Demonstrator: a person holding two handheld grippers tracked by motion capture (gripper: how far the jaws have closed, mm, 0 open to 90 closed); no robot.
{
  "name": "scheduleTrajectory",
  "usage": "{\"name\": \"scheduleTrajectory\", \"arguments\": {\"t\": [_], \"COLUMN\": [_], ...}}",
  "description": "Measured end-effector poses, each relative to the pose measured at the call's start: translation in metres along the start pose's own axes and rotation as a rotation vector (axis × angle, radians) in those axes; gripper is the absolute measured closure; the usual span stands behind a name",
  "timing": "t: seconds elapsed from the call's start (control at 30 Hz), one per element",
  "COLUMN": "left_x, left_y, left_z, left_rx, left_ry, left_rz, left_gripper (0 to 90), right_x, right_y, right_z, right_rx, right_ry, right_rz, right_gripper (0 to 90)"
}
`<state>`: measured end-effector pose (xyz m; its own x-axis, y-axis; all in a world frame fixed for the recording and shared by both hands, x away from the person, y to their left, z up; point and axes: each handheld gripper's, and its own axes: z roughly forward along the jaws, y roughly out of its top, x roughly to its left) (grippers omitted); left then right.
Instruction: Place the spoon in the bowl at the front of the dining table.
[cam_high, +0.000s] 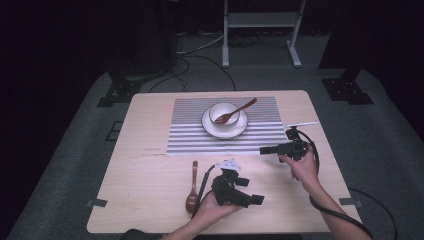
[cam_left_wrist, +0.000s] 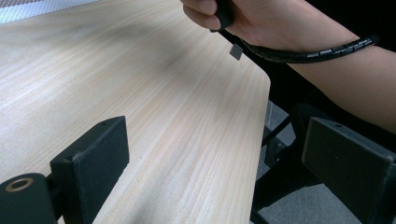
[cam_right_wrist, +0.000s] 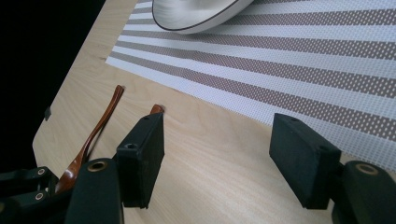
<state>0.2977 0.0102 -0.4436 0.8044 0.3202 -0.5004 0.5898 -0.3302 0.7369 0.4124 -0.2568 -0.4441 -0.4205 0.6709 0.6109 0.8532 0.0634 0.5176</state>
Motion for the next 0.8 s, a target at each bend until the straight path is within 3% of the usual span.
{"name": "scheduleTrajectory", "arguments": {"t": [0.8], "left_x": [0.002], "left_y": [0.000], "left_z": [0.000], "left_rx": [0.001], "left_ry": [0.002], "left_rz": [-0.003], "left_gripper": [6.2], "right_x": [0.000], "right_y": [-0.029], "right_z": [-0.011], "right_rx": [-0.015], "right_ry": [-0.007], "right_rz": [-0.028], "right_gripper": [34.1]}}
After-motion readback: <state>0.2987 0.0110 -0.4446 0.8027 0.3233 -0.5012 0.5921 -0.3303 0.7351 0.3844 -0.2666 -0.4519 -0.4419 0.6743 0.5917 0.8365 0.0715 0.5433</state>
